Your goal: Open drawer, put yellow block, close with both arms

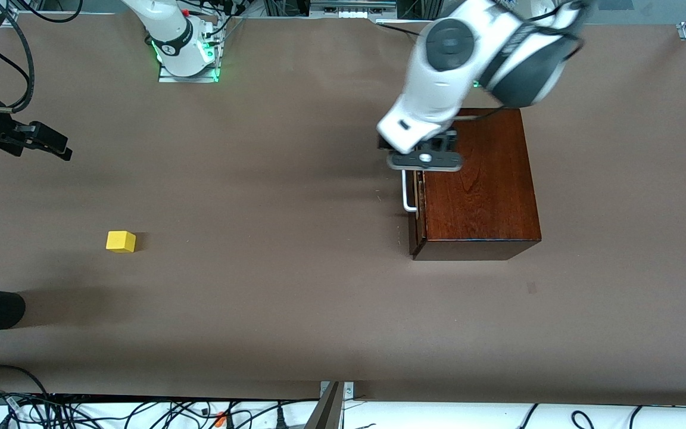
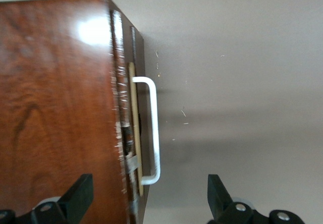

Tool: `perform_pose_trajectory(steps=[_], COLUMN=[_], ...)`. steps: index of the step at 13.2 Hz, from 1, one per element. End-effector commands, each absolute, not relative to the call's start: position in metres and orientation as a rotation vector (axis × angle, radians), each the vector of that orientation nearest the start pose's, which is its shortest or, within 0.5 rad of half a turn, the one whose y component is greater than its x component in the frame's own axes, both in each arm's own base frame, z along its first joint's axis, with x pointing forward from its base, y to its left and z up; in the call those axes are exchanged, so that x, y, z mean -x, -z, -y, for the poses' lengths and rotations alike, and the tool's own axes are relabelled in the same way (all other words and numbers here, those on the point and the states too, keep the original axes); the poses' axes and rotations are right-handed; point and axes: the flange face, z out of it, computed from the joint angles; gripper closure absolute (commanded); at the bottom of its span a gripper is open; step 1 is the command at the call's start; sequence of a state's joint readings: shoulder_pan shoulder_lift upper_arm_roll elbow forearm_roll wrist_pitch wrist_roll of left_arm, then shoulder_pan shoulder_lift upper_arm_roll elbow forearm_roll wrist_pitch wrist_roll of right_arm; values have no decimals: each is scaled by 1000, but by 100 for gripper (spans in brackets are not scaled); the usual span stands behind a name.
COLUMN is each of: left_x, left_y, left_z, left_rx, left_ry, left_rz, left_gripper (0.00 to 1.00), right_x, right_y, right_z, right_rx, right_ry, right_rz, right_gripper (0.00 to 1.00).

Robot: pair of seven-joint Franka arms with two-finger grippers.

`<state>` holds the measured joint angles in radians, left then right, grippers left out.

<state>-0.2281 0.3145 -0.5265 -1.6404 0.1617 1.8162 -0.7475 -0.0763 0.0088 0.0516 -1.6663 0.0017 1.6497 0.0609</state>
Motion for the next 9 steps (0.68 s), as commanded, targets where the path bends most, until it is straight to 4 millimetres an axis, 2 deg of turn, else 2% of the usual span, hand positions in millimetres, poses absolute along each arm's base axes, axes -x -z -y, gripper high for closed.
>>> perform_pose_trajectory(steps=[1, 4, 8, 9], left_x=[-486, -486, -468, -470], left_y=[-413, -386, -354, -347], left_z=[429, 437, 452, 451], left_rx=[3022, 3027, 2949, 2931], left_ry=[-30, -49, -16, -5], left_rz=[-96, -61, -62, -69], left_gripper=[0, 0, 0, 0], right_x=[-564, -564, -565, -565], right_y=[-585, -585, -585, -585], right_z=[15, 15, 15, 15], right_rx=[3135, 3135, 3135, 3135], right_ry=[-27, -29, -24, -24], right_rz=[-138, -138, -138, -138], right_gripper=[0, 0, 0, 0])
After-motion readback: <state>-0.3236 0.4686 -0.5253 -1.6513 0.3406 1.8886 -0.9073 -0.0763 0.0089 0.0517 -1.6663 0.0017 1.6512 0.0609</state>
